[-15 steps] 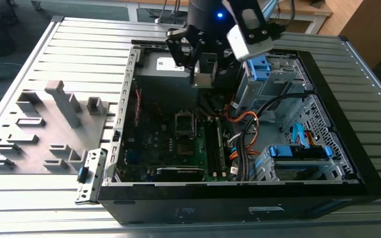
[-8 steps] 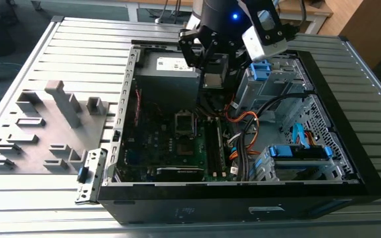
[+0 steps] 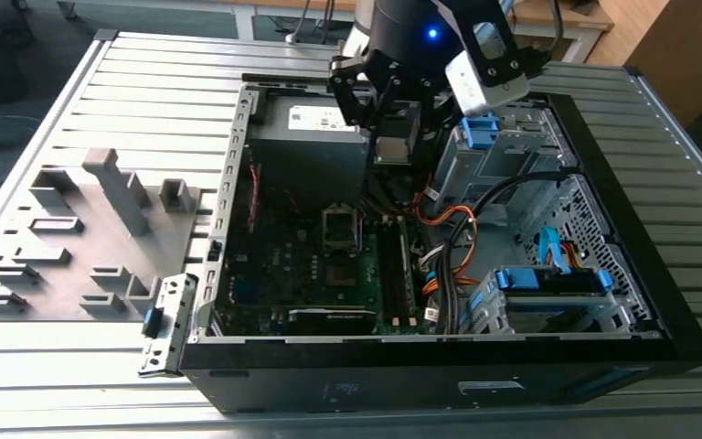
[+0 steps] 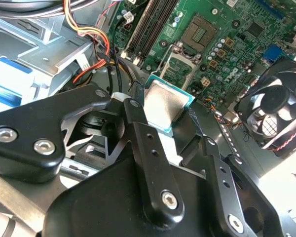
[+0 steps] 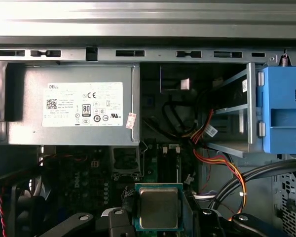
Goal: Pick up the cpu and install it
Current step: 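Pick up the cpu and move it towards the insertion slot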
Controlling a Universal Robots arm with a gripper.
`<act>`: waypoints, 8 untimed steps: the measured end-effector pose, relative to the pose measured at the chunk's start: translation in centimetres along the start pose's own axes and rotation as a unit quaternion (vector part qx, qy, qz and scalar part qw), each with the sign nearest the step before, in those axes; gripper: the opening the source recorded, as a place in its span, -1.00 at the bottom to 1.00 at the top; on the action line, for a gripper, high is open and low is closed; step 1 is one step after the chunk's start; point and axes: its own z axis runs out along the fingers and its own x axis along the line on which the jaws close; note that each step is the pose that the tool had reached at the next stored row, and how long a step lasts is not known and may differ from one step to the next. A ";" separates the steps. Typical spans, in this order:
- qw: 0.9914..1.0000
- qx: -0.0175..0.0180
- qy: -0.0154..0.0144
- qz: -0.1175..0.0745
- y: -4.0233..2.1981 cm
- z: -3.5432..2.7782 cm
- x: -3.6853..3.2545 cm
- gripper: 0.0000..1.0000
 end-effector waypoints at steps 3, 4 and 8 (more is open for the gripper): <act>1.000 0.000 0.000 0.000 -0.01 0.31 0.00 -0.06; 1.000 0.000 0.000 0.000 -0.02 0.32 0.00 -0.06; 1.000 0.000 0.000 0.000 -0.02 0.37 0.00 -0.06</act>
